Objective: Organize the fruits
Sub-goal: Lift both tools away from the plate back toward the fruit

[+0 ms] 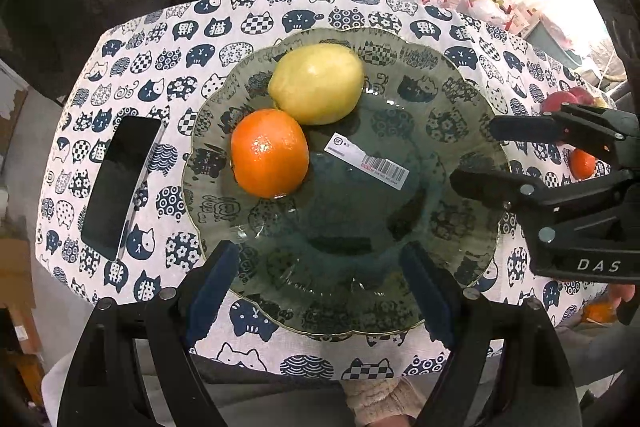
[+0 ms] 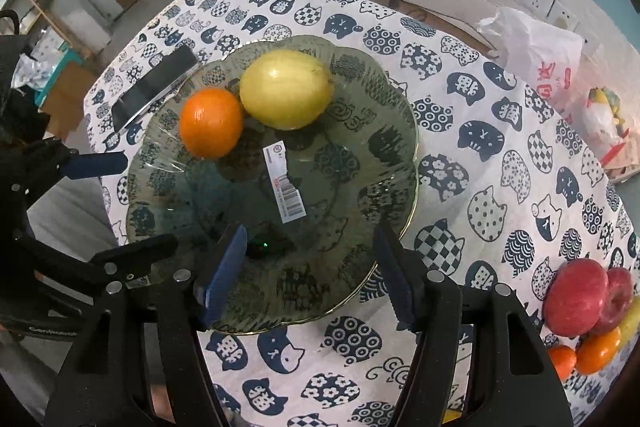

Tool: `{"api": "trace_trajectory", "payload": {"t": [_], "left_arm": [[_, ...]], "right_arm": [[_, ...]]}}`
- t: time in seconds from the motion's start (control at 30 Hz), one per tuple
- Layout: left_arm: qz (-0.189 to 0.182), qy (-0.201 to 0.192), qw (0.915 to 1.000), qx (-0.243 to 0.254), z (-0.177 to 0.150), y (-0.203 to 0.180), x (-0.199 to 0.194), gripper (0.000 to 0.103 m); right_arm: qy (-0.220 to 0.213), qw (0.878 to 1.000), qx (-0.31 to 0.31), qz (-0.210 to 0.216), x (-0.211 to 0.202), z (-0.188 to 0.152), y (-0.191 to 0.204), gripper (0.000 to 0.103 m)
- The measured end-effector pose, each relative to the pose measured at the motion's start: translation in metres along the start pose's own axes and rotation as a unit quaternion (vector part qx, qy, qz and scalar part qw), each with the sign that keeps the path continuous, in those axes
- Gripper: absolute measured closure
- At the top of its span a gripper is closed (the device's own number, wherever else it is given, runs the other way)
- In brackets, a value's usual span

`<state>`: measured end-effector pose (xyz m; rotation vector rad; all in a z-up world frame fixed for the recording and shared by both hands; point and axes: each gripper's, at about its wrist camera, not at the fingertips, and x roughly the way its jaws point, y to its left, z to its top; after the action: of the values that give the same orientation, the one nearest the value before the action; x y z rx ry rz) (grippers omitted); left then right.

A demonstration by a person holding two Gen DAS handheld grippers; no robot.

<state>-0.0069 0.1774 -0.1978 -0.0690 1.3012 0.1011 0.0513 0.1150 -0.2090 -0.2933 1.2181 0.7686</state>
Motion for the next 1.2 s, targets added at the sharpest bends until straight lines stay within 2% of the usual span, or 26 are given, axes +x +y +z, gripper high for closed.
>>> {"api": "trace_trajectory", "payload": {"t": [0.2,0.33,0.47,0.8,1.2], "left_arm": [[-0.002,-0.007,1.0000,-0.002,0.005,-0.008,-0.006,0.018],[-0.007,-0.016,0.9998,0.003,0.014,-0.019,-0.014,0.018],[-0.016,-0.040,0.9991,0.006,0.024,-0.034,-0.029,0.018],[-0.054,-0.090,0.9940,0.031,0.045,-0.093,-0.066,0.018],[-0.071,-0.128,0.9862,0.076,0.057,-0.162,-0.098,0.017]], "right_arm": [[-0.034,0.999,0.029,0.005,-0.027,0.001,-0.013,0.033],[-0.057,0.997,0.050,-0.009,-0.053,-0.004,-0.028,0.031],[-0.072,0.994,0.072,-0.048,-0.083,-0.014,-0.048,0.025],[-0.122,0.977,0.101,-0.140,-0.157,-0.049,-0.098,0.019],[-0.172,0.960,0.127,-0.181,-0.218,-0.100,-0.128,0.019]]}}
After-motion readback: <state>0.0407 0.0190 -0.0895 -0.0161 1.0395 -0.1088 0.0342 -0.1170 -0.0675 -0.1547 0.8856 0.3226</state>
